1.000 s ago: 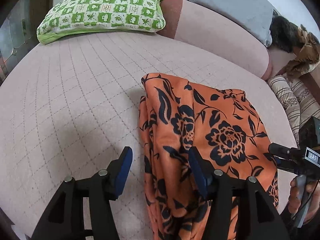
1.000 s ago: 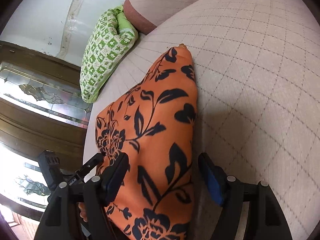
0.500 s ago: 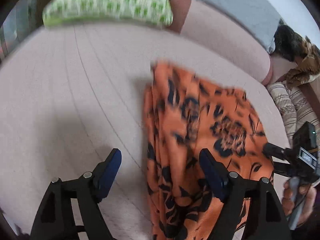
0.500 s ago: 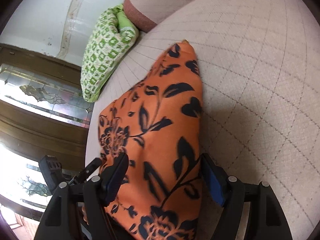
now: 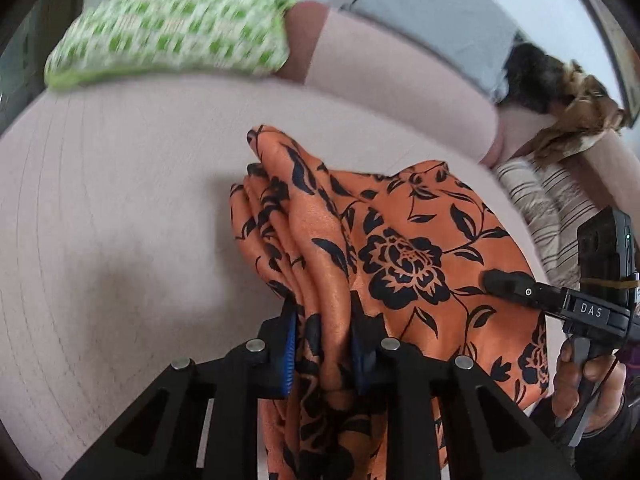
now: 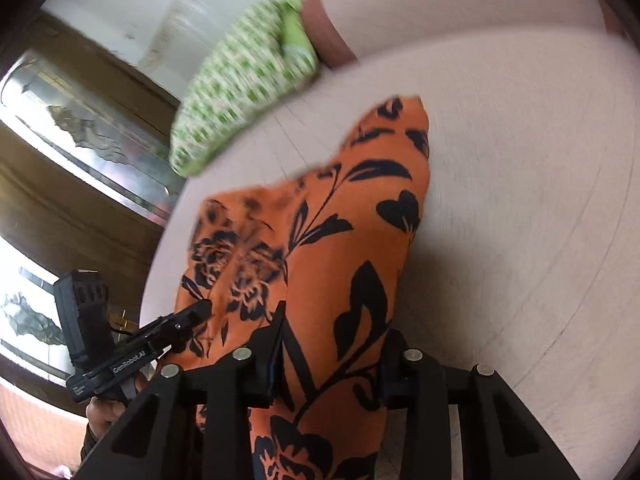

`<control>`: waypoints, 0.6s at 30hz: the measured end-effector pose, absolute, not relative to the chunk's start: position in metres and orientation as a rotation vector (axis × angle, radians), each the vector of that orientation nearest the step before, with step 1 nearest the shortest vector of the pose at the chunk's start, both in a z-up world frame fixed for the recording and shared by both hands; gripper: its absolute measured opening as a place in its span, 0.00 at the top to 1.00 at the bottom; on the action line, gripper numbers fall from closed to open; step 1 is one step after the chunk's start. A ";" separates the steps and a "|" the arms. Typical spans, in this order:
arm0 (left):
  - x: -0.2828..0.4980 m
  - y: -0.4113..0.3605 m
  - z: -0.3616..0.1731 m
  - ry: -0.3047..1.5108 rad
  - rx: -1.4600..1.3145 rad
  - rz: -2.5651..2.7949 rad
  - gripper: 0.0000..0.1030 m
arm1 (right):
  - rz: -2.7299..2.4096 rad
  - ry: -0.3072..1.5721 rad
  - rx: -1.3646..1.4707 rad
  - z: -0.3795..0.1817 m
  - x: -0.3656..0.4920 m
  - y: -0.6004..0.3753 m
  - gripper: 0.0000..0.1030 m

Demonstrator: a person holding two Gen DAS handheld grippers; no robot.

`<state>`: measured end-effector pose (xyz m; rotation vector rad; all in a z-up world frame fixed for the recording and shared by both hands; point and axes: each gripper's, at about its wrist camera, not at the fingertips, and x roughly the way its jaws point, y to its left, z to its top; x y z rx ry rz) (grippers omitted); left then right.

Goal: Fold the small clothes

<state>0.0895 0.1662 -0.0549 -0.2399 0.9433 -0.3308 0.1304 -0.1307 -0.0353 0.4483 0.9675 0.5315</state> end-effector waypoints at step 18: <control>0.138 0.097 -0.077 0.977 -0.200 -0.278 0.44 | 0.255 0.898 0.577 -0.065 0.132 -0.273 0.37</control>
